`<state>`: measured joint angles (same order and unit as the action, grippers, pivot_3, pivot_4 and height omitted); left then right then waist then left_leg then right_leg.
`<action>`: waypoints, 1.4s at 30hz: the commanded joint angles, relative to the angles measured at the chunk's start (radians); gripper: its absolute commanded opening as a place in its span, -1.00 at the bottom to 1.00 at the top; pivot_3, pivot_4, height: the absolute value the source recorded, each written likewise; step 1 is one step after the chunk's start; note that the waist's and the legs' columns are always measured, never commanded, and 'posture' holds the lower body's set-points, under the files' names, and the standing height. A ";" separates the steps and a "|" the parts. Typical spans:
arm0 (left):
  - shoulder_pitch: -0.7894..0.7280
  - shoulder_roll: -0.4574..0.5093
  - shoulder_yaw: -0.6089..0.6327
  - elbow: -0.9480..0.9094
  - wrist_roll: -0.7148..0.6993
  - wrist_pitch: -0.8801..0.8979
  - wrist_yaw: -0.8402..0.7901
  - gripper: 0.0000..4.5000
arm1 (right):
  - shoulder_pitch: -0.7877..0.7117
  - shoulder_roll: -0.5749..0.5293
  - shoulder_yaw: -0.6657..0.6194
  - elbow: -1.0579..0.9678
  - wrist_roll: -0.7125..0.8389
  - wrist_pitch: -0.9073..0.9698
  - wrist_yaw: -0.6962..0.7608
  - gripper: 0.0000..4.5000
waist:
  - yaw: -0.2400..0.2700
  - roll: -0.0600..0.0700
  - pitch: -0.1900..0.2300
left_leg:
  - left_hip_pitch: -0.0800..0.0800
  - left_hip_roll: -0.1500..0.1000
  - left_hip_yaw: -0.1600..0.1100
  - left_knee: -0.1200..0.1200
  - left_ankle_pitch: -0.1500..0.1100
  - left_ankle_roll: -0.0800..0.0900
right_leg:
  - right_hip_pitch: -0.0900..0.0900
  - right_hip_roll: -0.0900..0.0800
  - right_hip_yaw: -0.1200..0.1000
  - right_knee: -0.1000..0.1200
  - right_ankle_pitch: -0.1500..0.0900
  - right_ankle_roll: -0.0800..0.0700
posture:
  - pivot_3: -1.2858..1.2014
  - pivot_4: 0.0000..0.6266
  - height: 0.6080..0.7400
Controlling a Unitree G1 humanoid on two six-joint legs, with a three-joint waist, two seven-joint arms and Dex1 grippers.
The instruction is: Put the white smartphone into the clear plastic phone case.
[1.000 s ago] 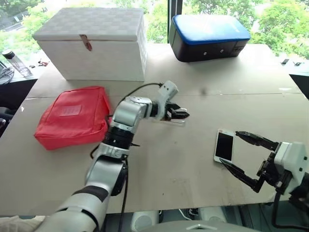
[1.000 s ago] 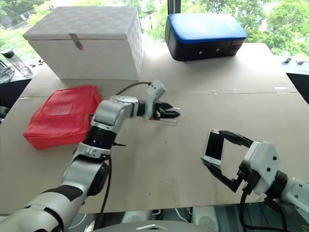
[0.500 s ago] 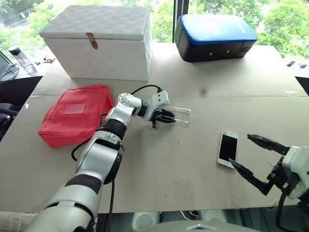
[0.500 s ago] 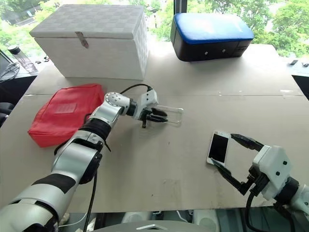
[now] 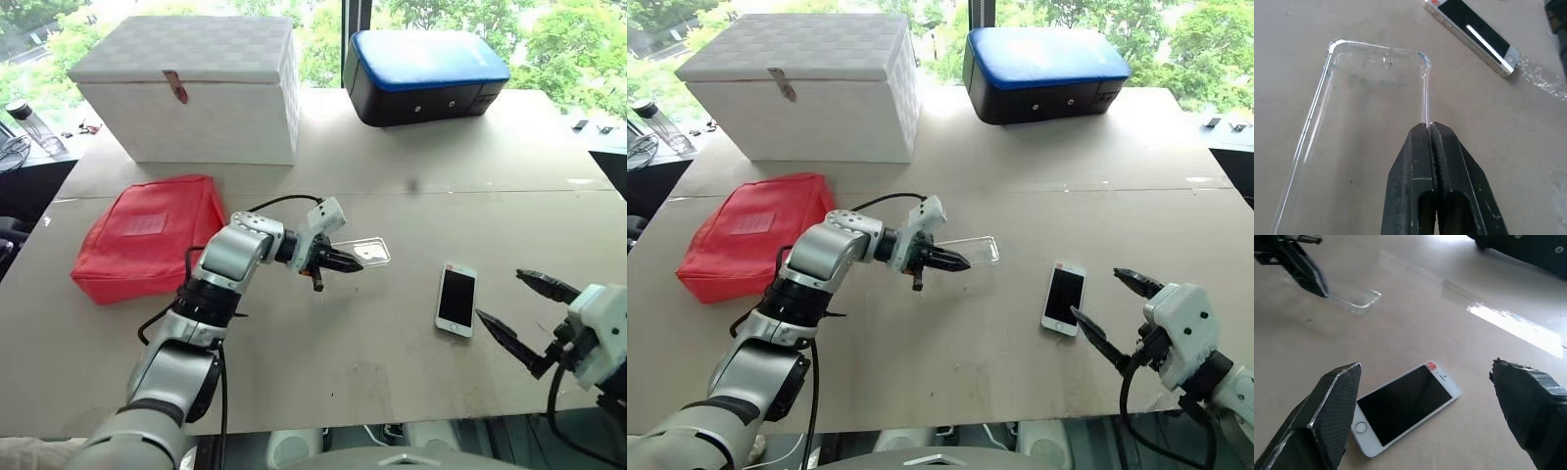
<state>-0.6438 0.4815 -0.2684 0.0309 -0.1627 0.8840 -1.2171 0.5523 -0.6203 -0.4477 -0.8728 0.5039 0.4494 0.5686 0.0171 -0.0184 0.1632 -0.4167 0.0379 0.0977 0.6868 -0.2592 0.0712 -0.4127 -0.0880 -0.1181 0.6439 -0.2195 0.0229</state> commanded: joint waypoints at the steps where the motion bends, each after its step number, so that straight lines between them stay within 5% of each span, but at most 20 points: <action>1: 0.058 0.016 -0.003 -0.090 -0.001 -0.065 0.066 -0.99 | 0.003 0.005 0.021 -0.008 -0.030 0.020 -0.026 1.00 | 0.001 0.000 0.000 | 0.000 0.000 0.000 -0.001 0.000 0.000 | 0.000 0.000 0.000 0.000 0.000 0.000 | 0.03 -0.52 1.00; 7: 0.126 0.054 -0.025 -0.062 0.010 -0.263 0.059 -0.99 | -0.002 0.010 0.056 -0.014 -0.019 -0.014 0.015 1.00 | 0.001 0.001 0.000 | 0.000 0.000 0.000 -0.001 0.000 0.000 | 0.000 -0.001 0.000 0.000 0.000 -0.001 | 0.03 -0.52 1.00; 14: 0.119 0.055 -0.014 -0.040 -0.045 -0.252 0.024 -0.99 | 0.026 -0.044 -0.005 -0.025 0.058 -0.041 0.155 1.00 | 0.002 0.001 0.000 | 0.000 0.000 0.000 -0.001 0.000 0.000 | 0.000 0.000 0.000 0.000 0.000 -0.001 | 0.03 -0.52 1.00; 20: 0.139 0.063 0.038 -0.056 -0.092 -0.301 0.014 -0.10 | 0.013 -0.077 -0.054 -0.014 0.082 -0.008 0.161 1.00 | 0.002 0.001 0.000 | 0.000 0.000 0.000 -0.001 0.000 0.000 | 0.000 0.000 0.000 0.000 0.000 0.000 | 0.03 -0.52 1.00; 25: 0.261 0.113 0.155 -0.186 -0.226 -0.379 -0.059 0.93 | -0.053 -0.012 0.030 -0.052 0.087 0.090 -0.010 1.00 | -0.004 0.001 0.000 | 0.000 0.001 0.000 -0.002 0.001 -0.002 | -0.001 -0.002 0.001 -0.001 0.000 -0.001 | 0.03 -0.52 1.00; 33: 0.401 0.174 0.374 -0.362 -0.477 -0.344 -0.067 0.98 | -0.162 0.105 0.213 0.008 -0.022 0.246 -0.256 1.00 | 0.003 0.004 0.000 | 0.000 0.001 -0.001 -0.002 0.000 -0.002 | -0.001 -0.004 -0.001 -0.002 -0.001 -0.002 | 0.03 -0.52 1.00; 42: 0.275 0.219 0.365 -0.301 -0.487 -0.350 -0.062 0.98 | -0.375 0.157 0.255 0.037 0.025 0.522 -0.386 1.00 | -0.003 0.006 0.000 | 0.001 0.000 0.001 -0.002 0.001 -0.002 | 0.000 0.001 -0.001 -0.001 0.000 -0.001 | 0.03 -0.52 1.00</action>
<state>-0.3648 0.6864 0.1050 -0.2694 -0.6455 0.5488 -1.2718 0.1885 -0.4639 -0.1767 -0.8356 0.5167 0.9354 0.1998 0.0142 -0.0127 0.1632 -0.4161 0.0378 0.0985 0.6842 -0.2585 0.0693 -0.4130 -0.0861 -0.1186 0.6427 -0.2199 0.0216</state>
